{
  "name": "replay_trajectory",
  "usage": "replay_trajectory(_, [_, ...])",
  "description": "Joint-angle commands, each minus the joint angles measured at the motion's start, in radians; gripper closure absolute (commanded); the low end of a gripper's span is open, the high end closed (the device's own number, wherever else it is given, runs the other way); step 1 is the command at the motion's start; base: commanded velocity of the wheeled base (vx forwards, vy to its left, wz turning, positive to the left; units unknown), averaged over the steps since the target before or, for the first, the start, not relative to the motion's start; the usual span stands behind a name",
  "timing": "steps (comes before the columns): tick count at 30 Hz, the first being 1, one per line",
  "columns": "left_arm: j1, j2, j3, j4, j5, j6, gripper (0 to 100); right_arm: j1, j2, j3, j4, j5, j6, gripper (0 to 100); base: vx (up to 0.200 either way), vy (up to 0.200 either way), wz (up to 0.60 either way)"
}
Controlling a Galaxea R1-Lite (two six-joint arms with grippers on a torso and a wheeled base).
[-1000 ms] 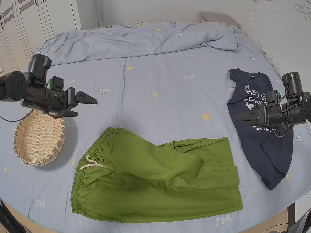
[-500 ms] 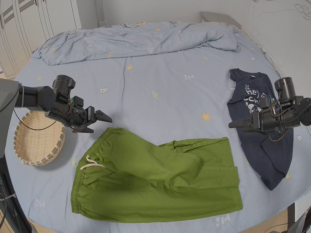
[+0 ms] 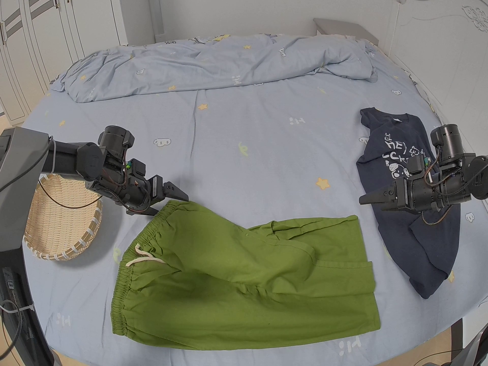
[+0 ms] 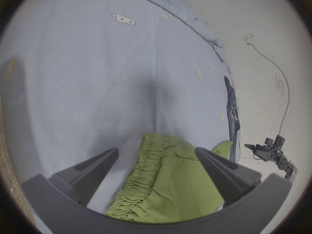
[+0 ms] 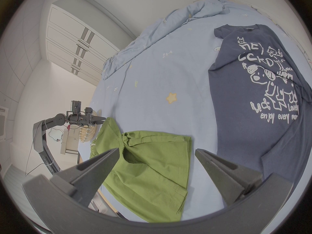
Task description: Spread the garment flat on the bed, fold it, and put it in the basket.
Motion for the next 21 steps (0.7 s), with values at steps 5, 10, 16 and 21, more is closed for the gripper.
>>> replay_trajectory(5, [-0.013, 0.019, 0.007, 0.001, 0.000, 0.002, 100, -0.006, -0.002, 0.001, 0.000, 0.000, 0.001, 0, 0.000, 0.000, 0.00])
replay_trajectory(10, [-0.015, 0.016, 0.010, 0.001, 0.000, 0.005, 100, -0.008, -0.002, 0.001, 0.000, -0.001, 0.001, 0, 0.000, 0.000, 0.00])
replay_trajectory(16, [-0.004, -0.054, 0.019, 0.004, 0.002, -0.003, 100, -0.026, 0.000, 0.000, 0.000, 0.000, 0.003, 0, 0.000, 0.000, 0.00])
replay_trajectory(21, [0.010, -0.119, 0.046, 0.004, 0.002, 0.005, 100, -0.034, 0.018, 0.009, 0.000, 0.002, 0.003, 0, 0.000, 0.000, 0.00])
